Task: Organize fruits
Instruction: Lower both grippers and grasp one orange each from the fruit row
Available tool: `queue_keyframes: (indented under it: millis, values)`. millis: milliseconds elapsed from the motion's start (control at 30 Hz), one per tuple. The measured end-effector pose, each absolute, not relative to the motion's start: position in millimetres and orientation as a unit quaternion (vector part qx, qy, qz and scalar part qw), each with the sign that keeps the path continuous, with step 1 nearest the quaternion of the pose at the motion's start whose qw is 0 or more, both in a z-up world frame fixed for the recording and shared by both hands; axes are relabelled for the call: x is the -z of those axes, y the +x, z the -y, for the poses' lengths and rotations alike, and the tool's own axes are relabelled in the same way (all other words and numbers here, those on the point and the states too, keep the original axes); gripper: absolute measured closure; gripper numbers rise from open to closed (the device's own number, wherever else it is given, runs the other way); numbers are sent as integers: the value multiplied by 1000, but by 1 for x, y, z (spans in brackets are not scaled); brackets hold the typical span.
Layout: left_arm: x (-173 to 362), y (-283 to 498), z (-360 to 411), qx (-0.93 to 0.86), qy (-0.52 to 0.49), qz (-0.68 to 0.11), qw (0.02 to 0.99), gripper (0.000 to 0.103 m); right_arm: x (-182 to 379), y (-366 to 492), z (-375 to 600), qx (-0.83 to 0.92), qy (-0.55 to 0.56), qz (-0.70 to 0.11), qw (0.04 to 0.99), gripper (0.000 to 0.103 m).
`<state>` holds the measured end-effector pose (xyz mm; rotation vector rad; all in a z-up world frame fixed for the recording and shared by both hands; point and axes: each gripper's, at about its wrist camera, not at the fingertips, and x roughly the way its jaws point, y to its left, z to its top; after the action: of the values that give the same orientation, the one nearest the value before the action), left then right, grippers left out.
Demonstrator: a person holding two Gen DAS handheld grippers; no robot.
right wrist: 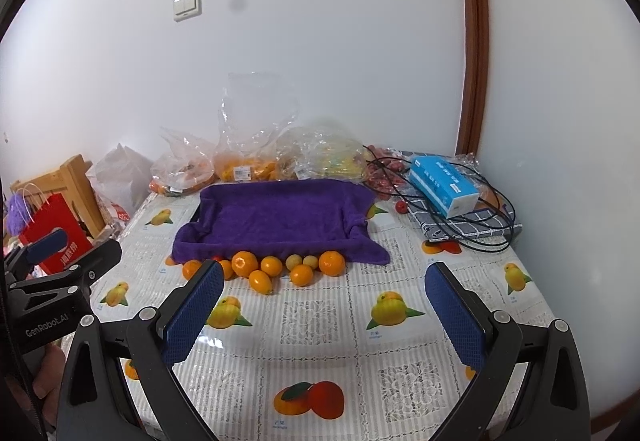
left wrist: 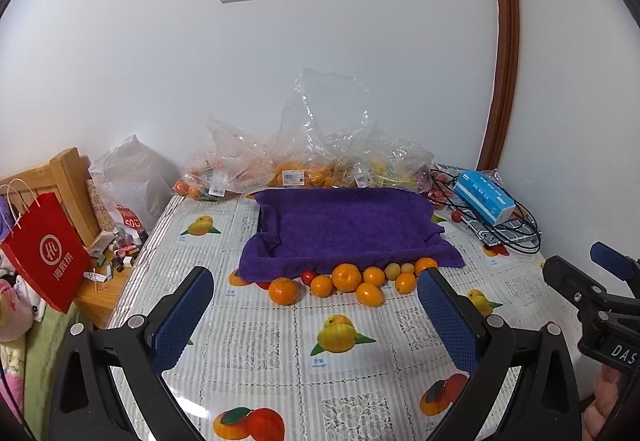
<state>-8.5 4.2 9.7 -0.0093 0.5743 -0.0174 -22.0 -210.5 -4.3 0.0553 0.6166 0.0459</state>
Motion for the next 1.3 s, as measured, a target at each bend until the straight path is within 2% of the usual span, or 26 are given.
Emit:
queue_keyframes:
  millis: [433,800,1033,1200,1300]
  values:
    - [11,24,-13,-5,-7,-293,956,0,19,5,204,-24,22,-315,949,3]
    - [74,71,-44,-29,-27,-349,936,3,75,57,210,-19,11,-347,937,7]
    - [114,100,-64,-34,-33,-394,918,6,134,98,217,-23,34,-406,913,29]
    - [130,112,-75,-28,-38,-394,918,6,159,127,219,-41,61,-433,898,39]
    - [138,118,-80,-25,-39,-397,917,6,171,146,215,-41,53,-436,898,39]
